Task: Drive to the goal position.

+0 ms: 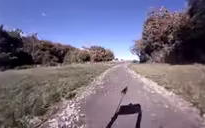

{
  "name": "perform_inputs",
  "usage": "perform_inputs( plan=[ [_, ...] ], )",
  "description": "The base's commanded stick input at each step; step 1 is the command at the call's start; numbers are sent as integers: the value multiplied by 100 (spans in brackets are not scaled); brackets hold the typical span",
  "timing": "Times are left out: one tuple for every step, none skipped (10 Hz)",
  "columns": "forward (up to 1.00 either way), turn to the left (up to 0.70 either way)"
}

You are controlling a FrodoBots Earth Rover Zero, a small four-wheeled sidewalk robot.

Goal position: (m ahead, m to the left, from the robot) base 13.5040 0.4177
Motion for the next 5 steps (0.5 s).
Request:
perform_inputs(
  plan=[
    [100, -31],
    [100, -10],
    [100, 1],
    [100, 1],
    [100, 1]
  ],
)
